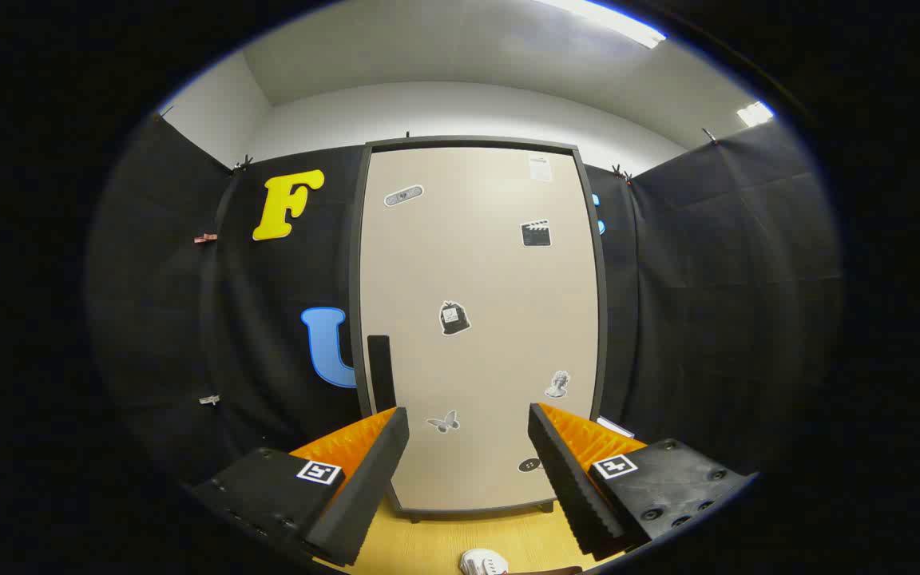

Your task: Open the shoe cabinet door, grab the shoes and put them into the shoe cabinet, then close the shoe cabinet door.

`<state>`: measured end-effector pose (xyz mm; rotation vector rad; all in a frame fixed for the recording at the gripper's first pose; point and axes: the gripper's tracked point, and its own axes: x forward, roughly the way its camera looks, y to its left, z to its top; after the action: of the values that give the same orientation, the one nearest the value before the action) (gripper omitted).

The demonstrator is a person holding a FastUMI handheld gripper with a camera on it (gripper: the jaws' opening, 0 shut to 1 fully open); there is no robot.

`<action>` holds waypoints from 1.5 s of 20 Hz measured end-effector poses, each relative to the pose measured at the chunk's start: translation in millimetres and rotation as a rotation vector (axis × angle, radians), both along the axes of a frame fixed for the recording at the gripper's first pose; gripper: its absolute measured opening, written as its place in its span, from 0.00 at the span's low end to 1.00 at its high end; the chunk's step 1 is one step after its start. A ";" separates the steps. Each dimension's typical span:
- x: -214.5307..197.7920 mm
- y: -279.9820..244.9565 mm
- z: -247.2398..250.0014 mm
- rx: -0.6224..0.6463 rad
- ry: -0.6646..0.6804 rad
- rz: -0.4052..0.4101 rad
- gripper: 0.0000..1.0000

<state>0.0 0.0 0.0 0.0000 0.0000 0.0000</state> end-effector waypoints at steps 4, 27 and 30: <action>1.0 1.1 0.9 -0.002 0.001 0.002 0.98; 59.5 51.7 -27.1 -0.022 0.052 0.022 0.98; 80.1 65.1 -34.4 -0.010 0.056 0.027 0.98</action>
<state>80.1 65.1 -34.4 -0.0097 0.0562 0.0270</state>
